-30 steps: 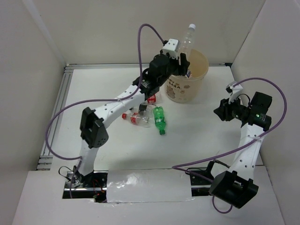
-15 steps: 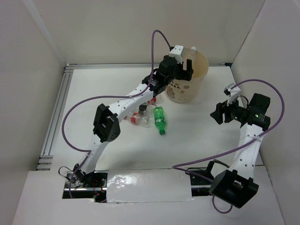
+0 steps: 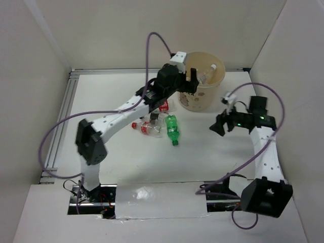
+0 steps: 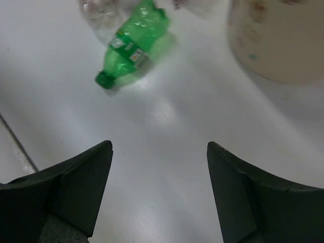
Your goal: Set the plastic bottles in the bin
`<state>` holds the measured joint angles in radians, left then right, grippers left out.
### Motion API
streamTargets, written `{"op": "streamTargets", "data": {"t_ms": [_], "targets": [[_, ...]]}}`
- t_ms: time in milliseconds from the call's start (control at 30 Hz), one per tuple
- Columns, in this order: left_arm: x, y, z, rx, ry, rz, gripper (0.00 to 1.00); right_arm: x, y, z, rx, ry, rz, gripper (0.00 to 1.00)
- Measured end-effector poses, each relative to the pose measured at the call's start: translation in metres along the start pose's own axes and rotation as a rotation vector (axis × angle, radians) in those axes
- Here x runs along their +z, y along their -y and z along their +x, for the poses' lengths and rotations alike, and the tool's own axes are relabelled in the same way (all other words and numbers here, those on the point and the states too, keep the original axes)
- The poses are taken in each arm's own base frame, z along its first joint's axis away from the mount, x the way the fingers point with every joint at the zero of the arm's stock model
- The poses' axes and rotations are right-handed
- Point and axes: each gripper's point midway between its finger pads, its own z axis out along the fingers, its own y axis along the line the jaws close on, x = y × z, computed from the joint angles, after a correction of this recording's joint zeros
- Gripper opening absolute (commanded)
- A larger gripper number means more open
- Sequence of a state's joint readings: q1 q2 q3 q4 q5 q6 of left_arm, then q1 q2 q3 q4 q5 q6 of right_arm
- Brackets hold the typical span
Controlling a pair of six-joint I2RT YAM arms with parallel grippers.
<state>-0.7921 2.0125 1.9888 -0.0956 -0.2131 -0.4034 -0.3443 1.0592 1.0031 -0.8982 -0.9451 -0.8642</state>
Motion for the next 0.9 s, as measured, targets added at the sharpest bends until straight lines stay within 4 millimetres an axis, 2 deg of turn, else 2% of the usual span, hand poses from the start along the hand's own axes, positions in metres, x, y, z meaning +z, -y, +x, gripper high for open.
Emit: {"op": "streamTargets", "data": {"t_ms": [33, 133, 167, 200, 233, 333, 400, 500, 533, 600, 667, 700, 733, 900], "targets": [[-0.02, -0.002, -0.003, -0.011, -0.002, -0.009, 1.0, 0.017, -0.01, 0.0, -0.001, -0.034, -0.046, 0.8], [-0.107, -0.022, -0.001, -0.058, -0.011, -0.059, 1.0, 0.066, -0.055, -0.001, -0.004, -0.091, -0.206, 0.77], [-0.138, -0.03, 0.005, -0.077, -0.013, -0.073, 1.0, 0.077, -0.068, 0.002, 0.02, -0.109, -0.241, 0.78], [-0.167, -0.039, 0.009, -0.107, -0.005, -0.088, 1.0, 0.084, -0.072, 0.007, 0.058, -0.135, -0.242, 0.81], [-0.191, -0.046, 0.017, -0.143, 0.005, -0.096, 1.0, 0.089, -0.074, 0.011, 0.099, -0.159, -0.232, 0.82], [-0.242, -0.073, 0.067, -0.229, -0.039, -0.162, 1.0, 0.108, -0.073, 0.013, 0.162, -0.195, -0.169, 0.92], [-0.261, -0.083, 0.11, -0.278, -0.109, -0.203, 1.0, 0.12, -0.08, 0.003, 0.189, -0.177, -0.156, 0.96], [-0.284, -0.099, 0.184, -0.325, -0.261, -0.292, 1.0, 0.139, -0.087, -0.015, 0.237, -0.12, -0.117, 0.96], [-0.292, -0.105, 0.203, -0.347, -0.3, -0.322, 1.0, 0.146, -0.088, -0.017, 0.257, -0.111, -0.098, 0.96], [-0.305, -0.112, 0.225, -0.4, -0.337, -0.368, 1.0, 0.162, -0.089, -0.017, 0.293, -0.109, -0.065, 0.96], [-0.311, -0.113, 0.231, -0.472, -0.33, -0.393, 1.0, 0.18, -0.086, -0.006, 0.325, -0.132, -0.014, 0.96], [-0.312, -0.112, 0.232, -0.516, -0.321, -0.399, 1.0, 0.191, -0.083, 0.007, 0.35, -0.163, 0.025, 0.96], [-0.312, -0.11, 0.232, -0.552, -0.314, -0.401, 1.0, 0.194, -0.083, 0.011, 0.358, -0.174, 0.033, 0.96], [-0.306, -0.1, 0.233, -0.677, -0.289, -0.41, 1.0, 0.226, -0.072, 0.059, 0.423, -0.297, 0.116, 0.96]]}}
